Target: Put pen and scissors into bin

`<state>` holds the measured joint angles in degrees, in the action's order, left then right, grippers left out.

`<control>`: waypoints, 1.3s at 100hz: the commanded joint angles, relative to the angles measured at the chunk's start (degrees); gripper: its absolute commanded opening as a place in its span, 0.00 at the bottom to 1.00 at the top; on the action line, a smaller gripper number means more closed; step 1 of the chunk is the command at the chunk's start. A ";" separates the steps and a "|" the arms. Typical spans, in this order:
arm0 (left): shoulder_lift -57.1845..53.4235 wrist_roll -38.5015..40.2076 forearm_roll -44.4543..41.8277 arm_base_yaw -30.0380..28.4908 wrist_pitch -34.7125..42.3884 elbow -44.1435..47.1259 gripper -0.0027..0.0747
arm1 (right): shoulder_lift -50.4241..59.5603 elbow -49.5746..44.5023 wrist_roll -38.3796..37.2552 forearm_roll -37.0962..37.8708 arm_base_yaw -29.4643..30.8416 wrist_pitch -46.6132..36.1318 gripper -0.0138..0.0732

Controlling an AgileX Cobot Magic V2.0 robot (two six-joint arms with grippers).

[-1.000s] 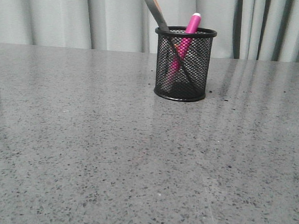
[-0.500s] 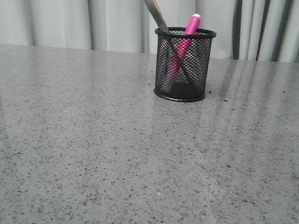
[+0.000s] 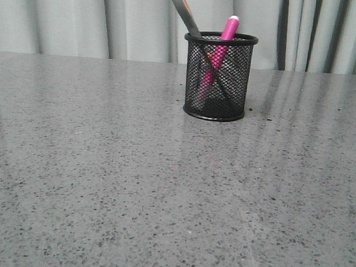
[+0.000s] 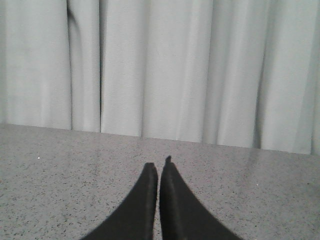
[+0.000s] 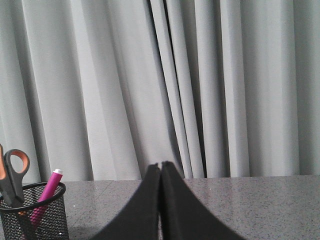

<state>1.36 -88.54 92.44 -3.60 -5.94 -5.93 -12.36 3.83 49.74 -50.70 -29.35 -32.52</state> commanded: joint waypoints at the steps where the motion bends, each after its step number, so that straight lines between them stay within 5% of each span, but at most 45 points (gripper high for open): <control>1: 0.52 -0.14 1.05 -0.10 -0.95 -1.63 0.01 | -0.36 1.44 0.68 1.73 0.48 -2.46 0.07; 71: 0.52 1.13 -1.20 -0.10 0.04 -1.63 0.01 | -0.36 1.44 0.68 1.73 0.48 -2.46 0.07; 78: 0.52 11.12 -12.44 -0.10 0.35 -1.74 0.01 | -0.36 1.44 0.68 1.73 0.48 -2.46 0.07; 93: 0.52 57.92 -59.06 -0.10 1.63 -1.83 0.01 | -0.36 1.44 0.68 1.73 0.48 -2.46 0.07; 100: 0.52 73.29 -74.69 0.12 1.62 -1.62 0.01 | -0.36 1.44 0.68 1.73 0.48 -2.46 0.07; 130: -0.15 81.57 -87.07 4.00 5.56 6.43 0.01 | -0.36 1.44 0.68 1.73 0.48 -2.46 0.07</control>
<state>1.26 -9.12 7.92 -1.54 -6.46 0.00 -12.36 3.83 49.85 -50.74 -29.35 -32.52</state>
